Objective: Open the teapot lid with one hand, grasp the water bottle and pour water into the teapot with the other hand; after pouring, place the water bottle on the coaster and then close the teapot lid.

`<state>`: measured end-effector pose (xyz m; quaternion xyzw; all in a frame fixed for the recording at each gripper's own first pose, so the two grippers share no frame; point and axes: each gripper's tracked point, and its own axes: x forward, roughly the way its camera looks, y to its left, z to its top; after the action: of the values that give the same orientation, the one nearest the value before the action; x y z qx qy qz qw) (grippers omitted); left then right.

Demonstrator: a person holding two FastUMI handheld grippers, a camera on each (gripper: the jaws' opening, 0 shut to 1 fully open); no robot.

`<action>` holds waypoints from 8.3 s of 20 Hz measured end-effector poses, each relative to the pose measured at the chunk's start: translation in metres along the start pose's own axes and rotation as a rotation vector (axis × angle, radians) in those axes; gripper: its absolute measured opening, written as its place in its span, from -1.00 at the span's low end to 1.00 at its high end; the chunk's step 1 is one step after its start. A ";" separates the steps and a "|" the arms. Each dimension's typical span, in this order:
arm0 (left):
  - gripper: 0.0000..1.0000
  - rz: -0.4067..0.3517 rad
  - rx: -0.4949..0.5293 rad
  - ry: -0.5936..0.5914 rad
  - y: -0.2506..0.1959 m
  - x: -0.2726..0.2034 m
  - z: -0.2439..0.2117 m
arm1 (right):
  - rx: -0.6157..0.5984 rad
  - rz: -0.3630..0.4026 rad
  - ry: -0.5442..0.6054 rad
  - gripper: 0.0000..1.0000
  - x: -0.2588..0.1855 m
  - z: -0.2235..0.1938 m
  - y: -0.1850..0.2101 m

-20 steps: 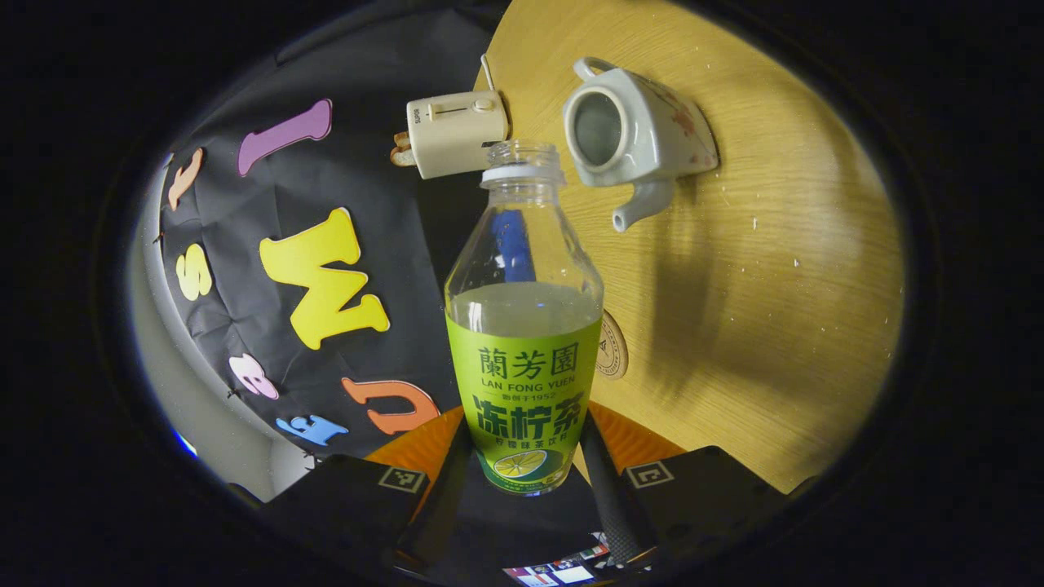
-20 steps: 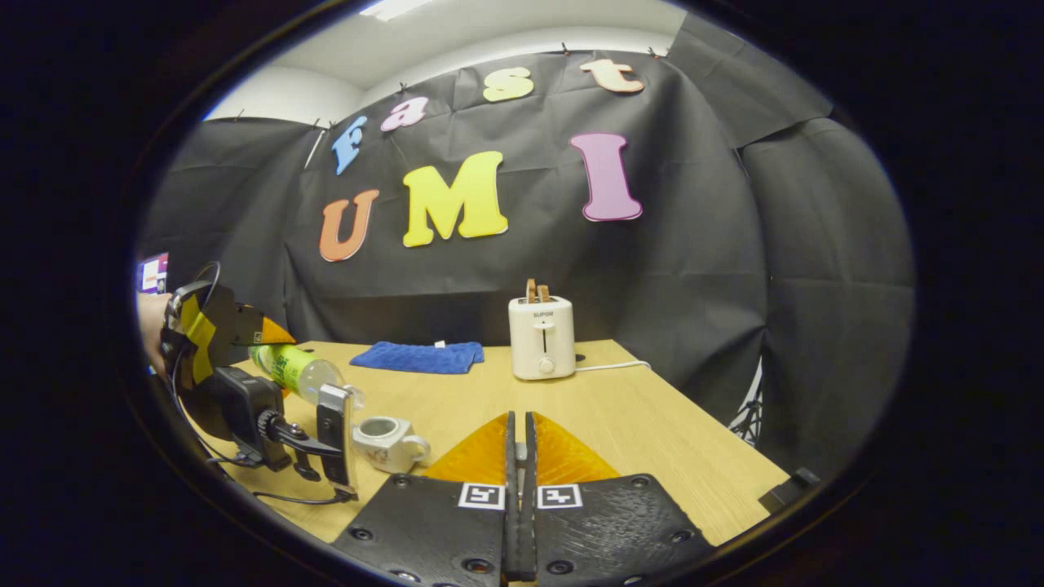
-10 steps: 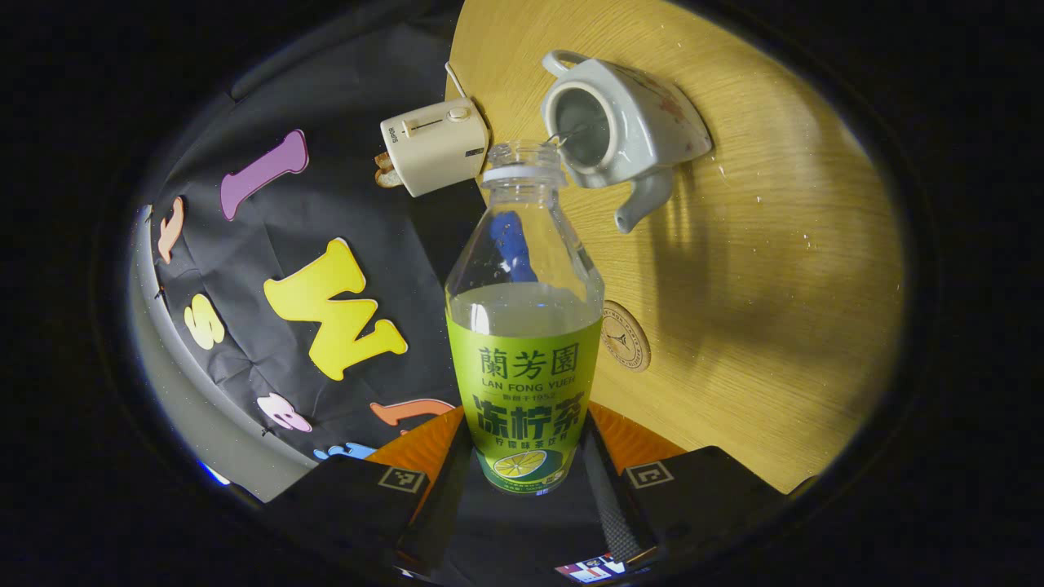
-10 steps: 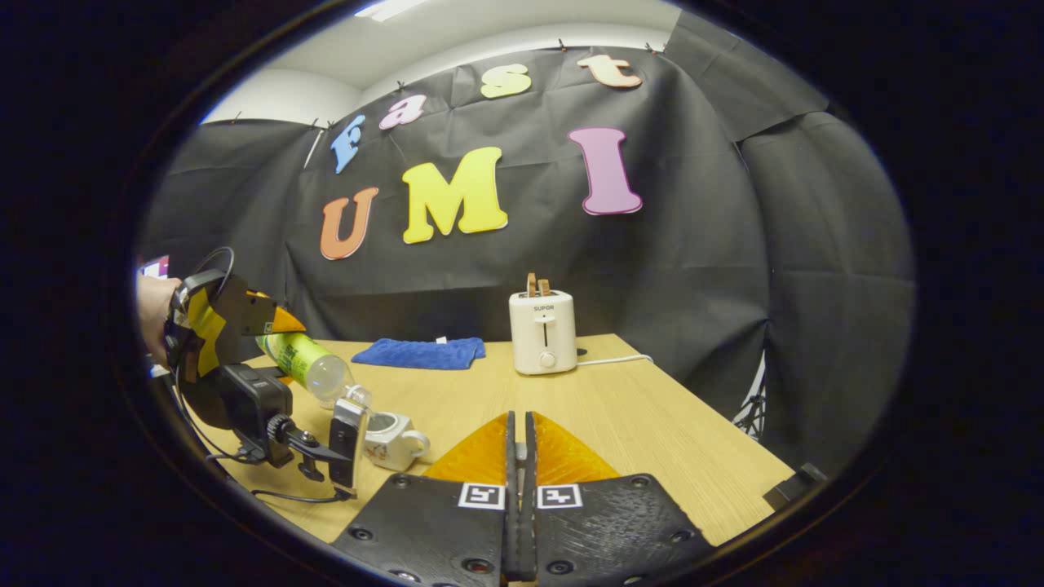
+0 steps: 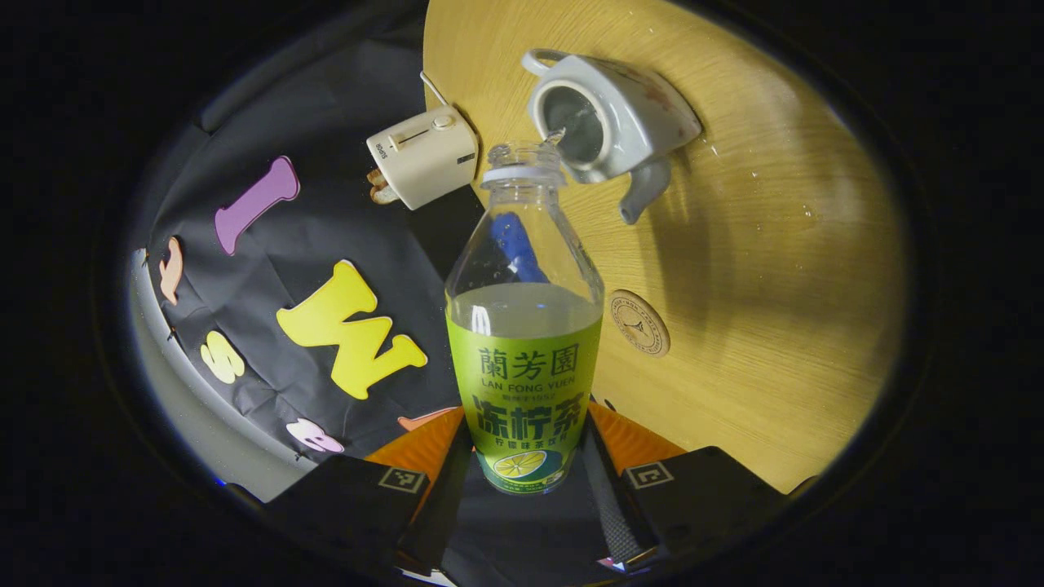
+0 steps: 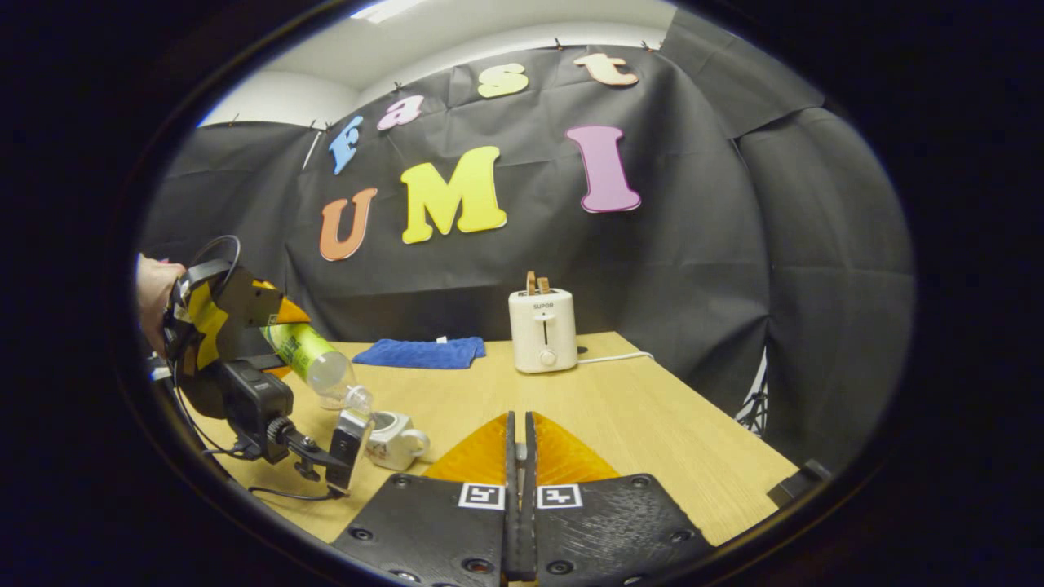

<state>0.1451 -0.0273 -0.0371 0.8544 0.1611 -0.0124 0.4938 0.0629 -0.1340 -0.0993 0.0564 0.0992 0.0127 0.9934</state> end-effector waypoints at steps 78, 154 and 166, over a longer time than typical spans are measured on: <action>0.52 -0.385 -2.089 -0.250 -0.054 0.082 0.003 | 0.022 -0.015 0.018 -1.00 0.005 0.004 0.030; 0.98 -0.025 -2.118 -0.200 -0.090 -0.058 -0.134 | -0.111 0.210 0.069 -1.00 0.092 -0.022 0.159; 0.97 -0.028 -2.108 -0.208 -0.084 -0.062 -0.133 | -0.131 0.178 0.077 -0.99 0.092 -0.025 0.159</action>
<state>0.0441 0.1076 -0.0286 -0.0130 0.0572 0.0548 0.9968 0.1458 0.0300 -0.1236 -0.0003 0.1309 0.1096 0.9853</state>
